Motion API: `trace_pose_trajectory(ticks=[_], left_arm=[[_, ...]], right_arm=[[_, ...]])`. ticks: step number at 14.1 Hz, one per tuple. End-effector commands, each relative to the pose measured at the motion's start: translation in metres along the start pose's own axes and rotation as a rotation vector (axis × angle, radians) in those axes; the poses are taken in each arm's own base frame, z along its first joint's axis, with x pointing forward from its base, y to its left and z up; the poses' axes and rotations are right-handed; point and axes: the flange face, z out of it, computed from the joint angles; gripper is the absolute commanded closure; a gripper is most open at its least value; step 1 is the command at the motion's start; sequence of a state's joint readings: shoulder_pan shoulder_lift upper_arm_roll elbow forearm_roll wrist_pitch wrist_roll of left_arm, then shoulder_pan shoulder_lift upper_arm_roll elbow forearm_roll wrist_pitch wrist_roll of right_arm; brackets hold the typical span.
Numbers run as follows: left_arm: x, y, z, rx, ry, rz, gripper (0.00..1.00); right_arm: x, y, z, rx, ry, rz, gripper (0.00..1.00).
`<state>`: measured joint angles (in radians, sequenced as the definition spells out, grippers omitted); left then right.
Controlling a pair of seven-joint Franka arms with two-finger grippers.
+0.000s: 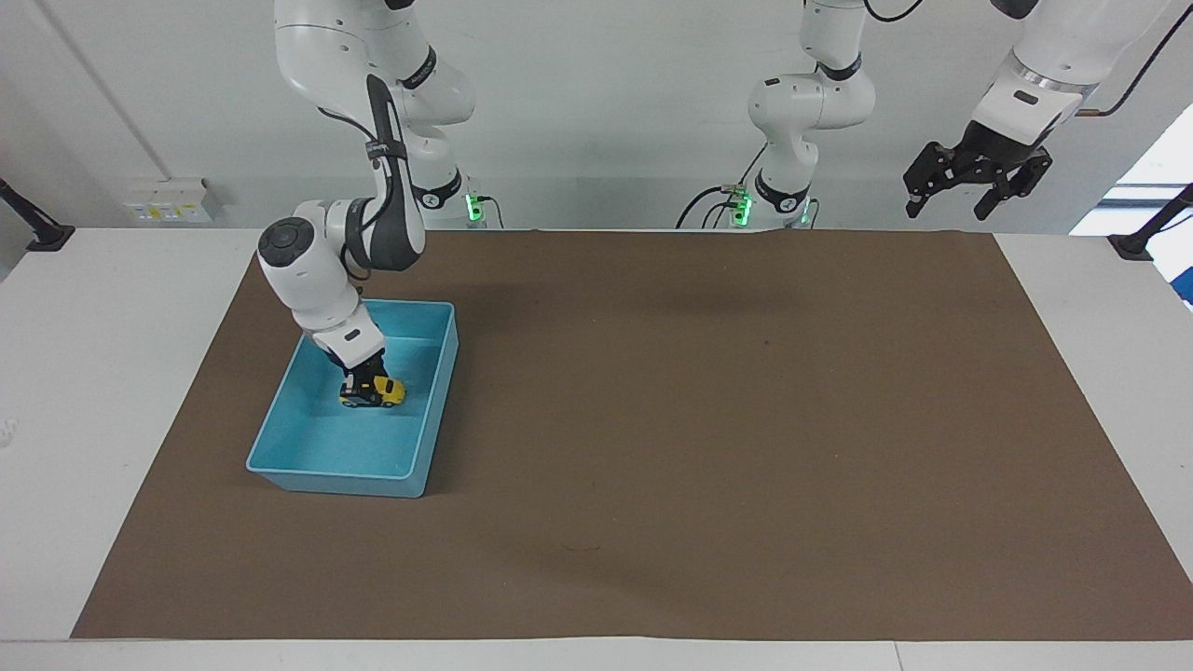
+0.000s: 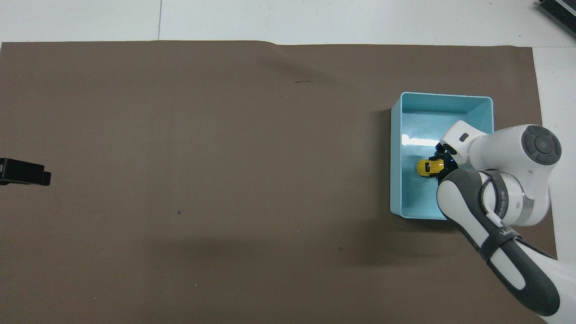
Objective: Wind up and store yellow beetle car
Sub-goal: 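Lower the held car onto the box floor with the right gripper, then open the right gripper and raise it off the car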
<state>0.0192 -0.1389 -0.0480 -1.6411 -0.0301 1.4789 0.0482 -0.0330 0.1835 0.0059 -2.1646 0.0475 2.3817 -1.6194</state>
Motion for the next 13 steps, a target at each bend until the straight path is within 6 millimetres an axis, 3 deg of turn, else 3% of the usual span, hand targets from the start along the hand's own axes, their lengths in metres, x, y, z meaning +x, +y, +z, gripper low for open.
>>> trace_pose_trajectory(ticks=[1, 5, 8, 13], left_arm=[[0.001, -0.002, -0.001, -0.006, 0.002, -0.01, 0.0], [0.001, -0.002, -0.001, -0.006, 0.002, -0.01, 0.0], [0.001, -0.002, -0.001, -0.006, 0.002, -0.01, 0.0], [0.005, -0.001, -0.002, -0.004, 0.017, 0.0, 0.0]], right_arm=[[0.0, 0.001, 0.0, -0.013, -0.007, -0.019, 0.25], [0.001, 0.001, 0.0, -0.004, 0.007, 0.001, 0.15], [0.004, 0.01, -0.018, 0.012, 0.012, 0.003, 0.1], [0.006, 0.022, -0.044, 0.01, 0.016, -0.001, 0.09]])
